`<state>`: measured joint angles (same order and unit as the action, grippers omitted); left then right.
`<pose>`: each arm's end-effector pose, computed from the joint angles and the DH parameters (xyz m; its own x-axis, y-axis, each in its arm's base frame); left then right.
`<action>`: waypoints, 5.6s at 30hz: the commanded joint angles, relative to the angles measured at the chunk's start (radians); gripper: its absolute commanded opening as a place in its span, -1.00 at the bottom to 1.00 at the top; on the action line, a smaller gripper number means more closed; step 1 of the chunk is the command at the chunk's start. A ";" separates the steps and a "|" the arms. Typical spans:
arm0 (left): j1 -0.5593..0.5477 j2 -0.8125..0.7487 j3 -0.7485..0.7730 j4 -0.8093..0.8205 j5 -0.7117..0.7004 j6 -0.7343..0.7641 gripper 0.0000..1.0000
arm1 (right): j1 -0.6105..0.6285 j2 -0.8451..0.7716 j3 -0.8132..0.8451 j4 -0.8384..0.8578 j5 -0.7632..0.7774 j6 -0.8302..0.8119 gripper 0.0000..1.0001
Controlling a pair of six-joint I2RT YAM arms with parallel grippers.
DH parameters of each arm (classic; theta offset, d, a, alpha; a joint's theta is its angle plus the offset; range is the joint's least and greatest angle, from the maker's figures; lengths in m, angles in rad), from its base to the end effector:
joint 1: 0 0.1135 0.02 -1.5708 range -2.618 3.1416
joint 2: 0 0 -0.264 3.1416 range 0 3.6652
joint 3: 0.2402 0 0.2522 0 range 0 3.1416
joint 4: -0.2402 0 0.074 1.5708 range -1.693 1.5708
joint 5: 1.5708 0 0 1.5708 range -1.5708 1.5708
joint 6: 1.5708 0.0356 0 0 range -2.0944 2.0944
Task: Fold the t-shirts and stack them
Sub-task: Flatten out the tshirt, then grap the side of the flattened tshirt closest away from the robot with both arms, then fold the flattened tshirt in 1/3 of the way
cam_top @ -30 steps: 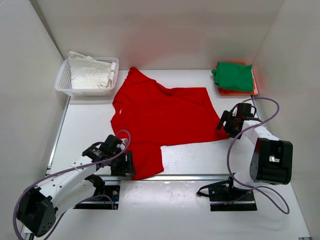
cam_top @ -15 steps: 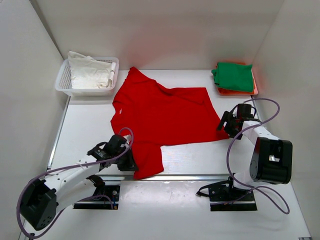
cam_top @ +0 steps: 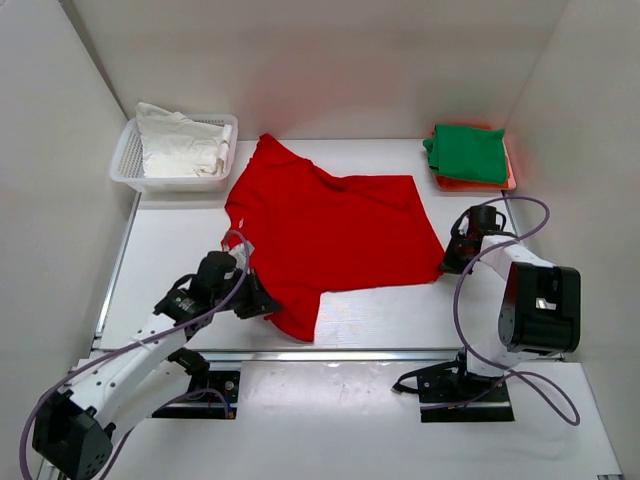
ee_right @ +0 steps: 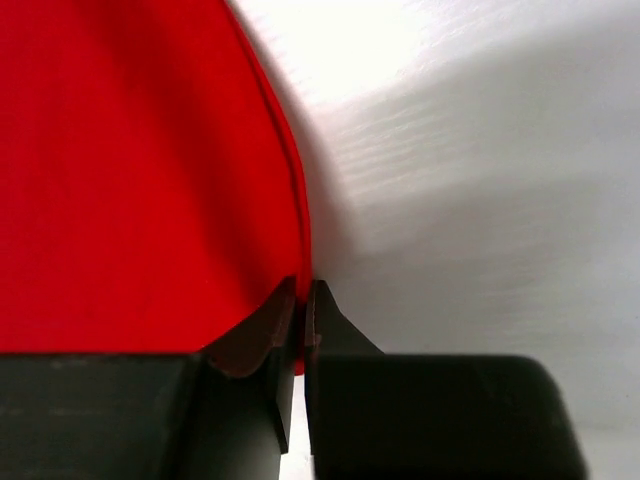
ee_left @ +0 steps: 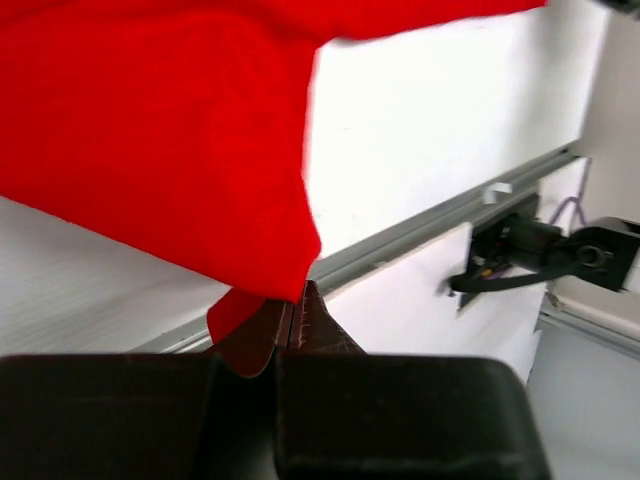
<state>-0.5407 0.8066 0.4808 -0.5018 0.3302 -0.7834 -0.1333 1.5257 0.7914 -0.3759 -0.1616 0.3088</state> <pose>0.1325 -0.0930 0.2032 -0.9236 -0.2241 -0.3109 0.0328 0.7621 -0.6467 0.2769 -0.0314 0.1599 -0.8275 0.4136 -0.3797 0.3273 0.9048 0.2724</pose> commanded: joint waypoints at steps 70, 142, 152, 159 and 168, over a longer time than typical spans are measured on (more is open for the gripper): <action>0.209 -0.458 0.052 0.019 -0.013 0.017 -1.00 | -0.025 -0.689 -0.098 -0.182 -0.253 0.032 -1.00; 0.403 0.417 0.214 0.624 -0.298 0.257 -0.38 | -0.100 -0.050 -0.066 0.302 -0.358 0.263 -0.44; 0.505 0.531 0.297 0.735 -0.283 0.151 -0.09 | -0.134 -0.159 -0.152 0.548 -0.228 0.494 0.05; 0.479 0.408 0.298 0.475 -0.243 0.292 -0.08 | -0.105 -0.211 -0.114 0.390 -0.164 0.285 0.01; 0.360 0.261 0.061 0.241 -0.259 0.337 -0.02 | 0.174 -0.098 -0.067 0.250 -0.153 0.138 0.01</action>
<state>-0.1665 1.0885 0.5804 -0.1211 0.0898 -0.4931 -0.0193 1.4048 0.7162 -0.0727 -0.3290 0.5171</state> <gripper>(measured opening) 0.482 0.508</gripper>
